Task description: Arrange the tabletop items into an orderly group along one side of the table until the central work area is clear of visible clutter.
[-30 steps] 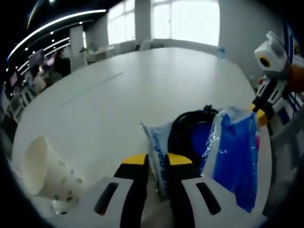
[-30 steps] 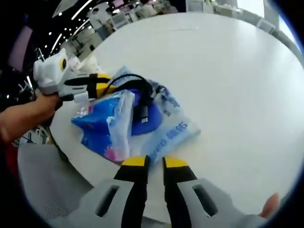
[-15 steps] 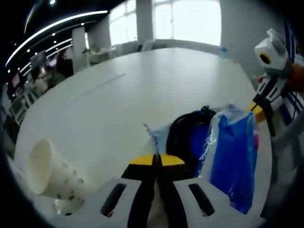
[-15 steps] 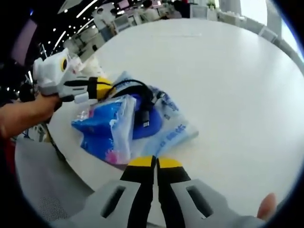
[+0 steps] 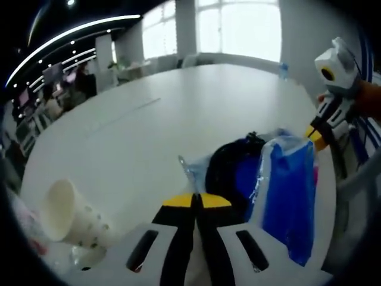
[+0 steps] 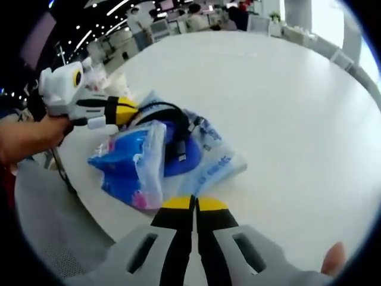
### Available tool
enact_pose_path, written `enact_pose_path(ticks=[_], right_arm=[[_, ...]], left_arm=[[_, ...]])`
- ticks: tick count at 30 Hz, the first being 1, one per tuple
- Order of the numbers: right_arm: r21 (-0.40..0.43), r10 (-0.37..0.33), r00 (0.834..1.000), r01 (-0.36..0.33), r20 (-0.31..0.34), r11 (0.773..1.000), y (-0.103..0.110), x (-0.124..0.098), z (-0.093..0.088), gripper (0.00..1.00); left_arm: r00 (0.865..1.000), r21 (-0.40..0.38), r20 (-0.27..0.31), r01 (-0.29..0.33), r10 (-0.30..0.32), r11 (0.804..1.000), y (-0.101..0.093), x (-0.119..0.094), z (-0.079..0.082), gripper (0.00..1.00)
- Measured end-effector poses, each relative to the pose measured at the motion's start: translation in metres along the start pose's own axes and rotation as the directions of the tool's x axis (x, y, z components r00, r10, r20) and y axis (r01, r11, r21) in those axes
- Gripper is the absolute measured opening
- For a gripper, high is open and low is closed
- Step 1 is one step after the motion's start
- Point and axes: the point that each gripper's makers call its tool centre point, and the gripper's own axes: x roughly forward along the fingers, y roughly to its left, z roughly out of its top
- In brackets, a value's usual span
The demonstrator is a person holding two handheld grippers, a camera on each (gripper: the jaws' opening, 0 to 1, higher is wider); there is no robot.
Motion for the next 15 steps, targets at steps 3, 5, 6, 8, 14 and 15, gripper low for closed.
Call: enact_pose_path(ticks=[3,5,6,8,14,15], right_arm=[[-0.023,0.006,1.0,-0.006,0.003,1.0,-0.002,0.0,0.009,0.01],[-0.039,0.01,1.0,-0.01,0.005,0.999,-0.003,0.001,0.016,0.01],[-0.052,0.016,1.0,-0.016,0.007,0.998,-0.004,0.002,0.02,0.01],[-0.075,0.026,1.0,-0.026,0.009,0.997,-0.004,0.004,0.028,0.01],[-0.124,0.065,0.998,-0.064,0.006,0.99,-0.008,0.014,0.048,0.01],[-0.131,0.069,0.998,-0.068,0.004,0.989,-0.009,0.015,0.051,0.01]], left_arm=[[1.0,-0.016,0.01,-0.028,0.028,0.999,0.005,-0.005,0.004,0.0],[0.999,-0.023,0.014,-0.047,0.047,0.999,0.01,-0.007,0.006,0.0],[0.998,-0.029,0.015,-0.057,0.058,0.998,0.012,-0.008,0.006,0.0],[0.997,-0.041,0.017,-0.074,0.075,0.996,0.017,-0.01,0.007,0.0],[0.991,-0.076,0.007,-0.133,0.134,0.988,0.029,-0.014,0.006,0.0],[0.989,-0.08,0.005,-0.145,0.146,0.986,0.031,-0.014,0.007,0.0]])
